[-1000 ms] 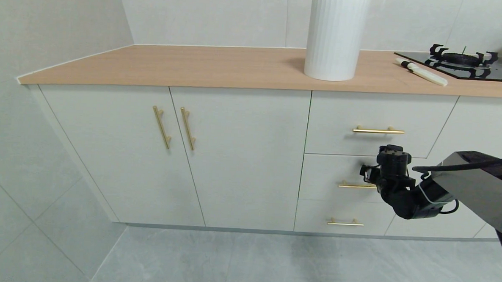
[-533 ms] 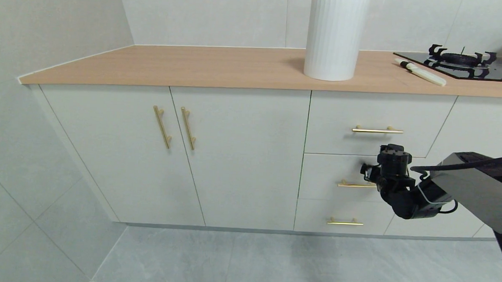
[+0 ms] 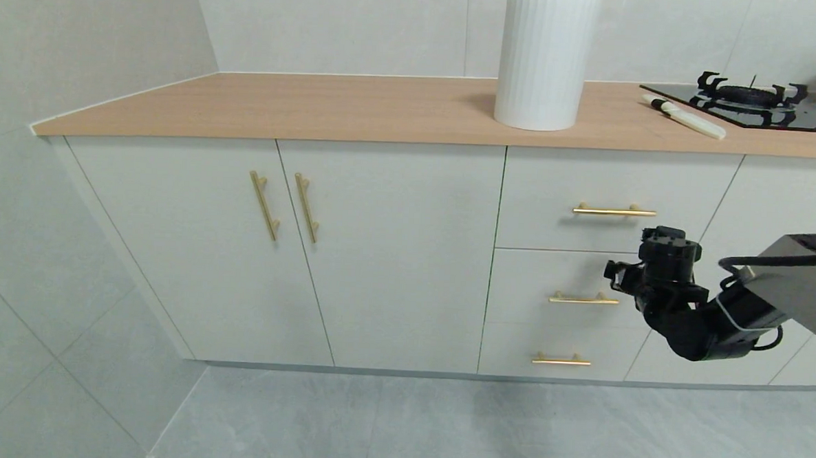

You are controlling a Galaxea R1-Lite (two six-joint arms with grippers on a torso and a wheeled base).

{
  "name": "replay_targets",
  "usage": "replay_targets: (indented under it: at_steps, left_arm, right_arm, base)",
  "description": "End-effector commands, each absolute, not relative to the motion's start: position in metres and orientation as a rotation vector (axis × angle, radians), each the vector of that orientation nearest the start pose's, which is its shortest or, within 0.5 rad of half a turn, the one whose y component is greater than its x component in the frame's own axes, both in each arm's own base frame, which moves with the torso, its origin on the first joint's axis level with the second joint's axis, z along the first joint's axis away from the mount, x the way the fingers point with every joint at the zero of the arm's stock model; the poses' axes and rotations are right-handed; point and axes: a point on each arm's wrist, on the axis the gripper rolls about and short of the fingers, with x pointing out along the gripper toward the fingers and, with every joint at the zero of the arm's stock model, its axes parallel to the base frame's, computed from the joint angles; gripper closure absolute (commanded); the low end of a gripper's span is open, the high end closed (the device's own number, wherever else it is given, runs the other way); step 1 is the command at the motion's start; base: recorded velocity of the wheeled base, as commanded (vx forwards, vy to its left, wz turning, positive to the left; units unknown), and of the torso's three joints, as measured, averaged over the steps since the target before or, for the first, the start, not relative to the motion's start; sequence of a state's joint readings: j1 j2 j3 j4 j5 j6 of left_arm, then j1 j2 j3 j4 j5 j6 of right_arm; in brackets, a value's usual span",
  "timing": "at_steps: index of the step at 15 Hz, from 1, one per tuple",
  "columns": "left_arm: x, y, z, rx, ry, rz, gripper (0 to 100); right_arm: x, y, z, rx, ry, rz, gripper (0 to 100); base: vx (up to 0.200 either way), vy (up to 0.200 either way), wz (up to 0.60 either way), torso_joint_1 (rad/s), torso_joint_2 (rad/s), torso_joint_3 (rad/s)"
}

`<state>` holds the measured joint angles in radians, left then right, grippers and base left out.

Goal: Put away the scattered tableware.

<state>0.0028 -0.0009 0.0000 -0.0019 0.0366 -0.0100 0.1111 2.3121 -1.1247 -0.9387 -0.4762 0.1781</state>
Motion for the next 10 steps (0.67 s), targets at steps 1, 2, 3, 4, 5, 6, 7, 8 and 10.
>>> replay_targets:
  at_steps: [1, 2, 3, 4, 5, 6, 7, 8, 10]
  left_arm:
    - [-0.023, 0.001, 0.076, -0.011, -0.003, 0.041, 0]
    - [-0.023, 0.001, 0.076, -0.011, -0.003, 0.04, 0]
    - [-0.023, 0.001, 0.076, -0.011, -0.003, 0.04, 0]
    - [-0.023, 0.001, 0.076, -0.011, -0.002, 0.041, 0]
    - [-0.023, 0.001, 0.076, -0.011, -0.003, 0.04, 0]
    - [-0.023, 0.001, 0.076, -0.011, -0.002, 0.041, 0]
    - [-0.023, 0.001, 0.076, -0.011, -0.002, 0.04, 0]
    - [-0.023, 0.001, 0.076, -0.011, -0.003, 0.04, 0]
    - [-0.023, 0.001, 0.076, -0.011, -0.002, 0.04, 0]
  right_arm:
    - [0.375, 0.031, 0.131, 0.137, 0.119, -0.379, 0]
    - [0.365, 0.029, 0.142, 0.144, 0.094, -0.381, 0]
    - [0.343, 0.026, 0.164, 0.159, 0.029, -0.382, 0]
    - [0.309, 0.022, 0.194, 0.184, -0.081, -0.386, 0]
    - [0.281, 0.019, 0.212, 0.17, -0.139, -0.384, 0]
    - [0.244, 0.012, 0.228, 0.134, -0.187, -0.397, 0]
    - [0.211, 0.007, 0.239, 0.096, -0.234, -0.408, 0]
    - [0.185, 0.004, 0.247, 0.057, -0.273, -0.421, 0]
    - [0.125, -0.011, 0.246, -0.006, -0.335, -0.51, 0]
  base:
    - [0.0, 0.0, 0.0, 0.0, 0.0, 0.0]
    - [0.0, 0.0, 0.0, 0.0, 0.0, 0.0]
    - [0.0, 0.0, 0.0, 0.0, 0.0, 0.0]
    - [0.0, 0.0, 0.0, 0.0, 0.0, 0.0]
    - [0.0, 0.0, 0.0, 0.0, 0.0, 0.0]
    - [0.0, 0.0, 0.0, 0.0, 0.0, 0.0]
    - [0.0, 0.0, 0.0, 0.0, 0.0, 0.0]
    - [0.0, 0.0, 0.0, 0.0, 0.0, 0.0]
    - [0.0, 0.0, 0.0, 0.0, 0.0, 0.0]
